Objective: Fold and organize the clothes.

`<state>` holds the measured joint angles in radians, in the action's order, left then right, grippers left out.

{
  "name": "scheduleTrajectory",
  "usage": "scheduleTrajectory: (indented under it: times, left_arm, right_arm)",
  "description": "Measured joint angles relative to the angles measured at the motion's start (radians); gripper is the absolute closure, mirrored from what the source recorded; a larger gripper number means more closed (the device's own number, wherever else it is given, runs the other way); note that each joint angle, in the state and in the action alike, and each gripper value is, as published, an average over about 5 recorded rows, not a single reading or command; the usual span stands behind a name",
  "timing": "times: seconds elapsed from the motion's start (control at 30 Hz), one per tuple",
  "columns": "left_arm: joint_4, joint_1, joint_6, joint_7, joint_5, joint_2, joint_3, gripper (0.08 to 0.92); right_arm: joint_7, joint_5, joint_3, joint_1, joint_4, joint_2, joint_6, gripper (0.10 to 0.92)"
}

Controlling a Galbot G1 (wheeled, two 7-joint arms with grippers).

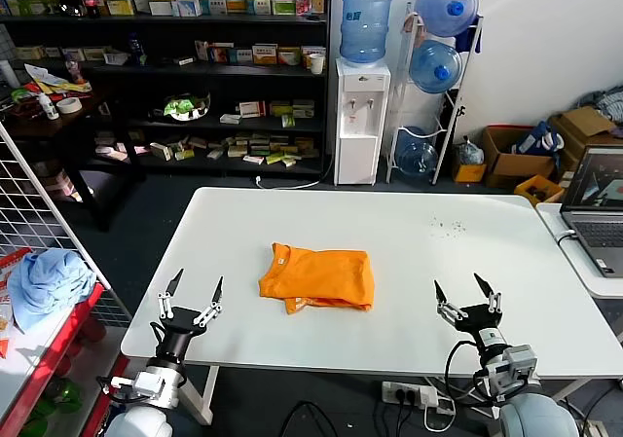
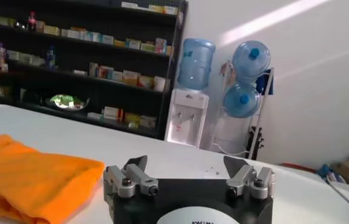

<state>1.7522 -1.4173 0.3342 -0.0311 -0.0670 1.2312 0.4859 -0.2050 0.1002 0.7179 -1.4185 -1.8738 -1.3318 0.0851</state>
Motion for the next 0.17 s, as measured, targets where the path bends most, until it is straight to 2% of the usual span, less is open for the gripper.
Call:
scheduleTrajectory:
  times: [0.17]
  left_arm:
    - [0.004,0.0,-0.008,-0.009,0.001,0.003,0.001,0.177]
  right_arm:
    - [0.001,-0.007,0.0,0.0,-0.004,-0.002,0.005,0.203]
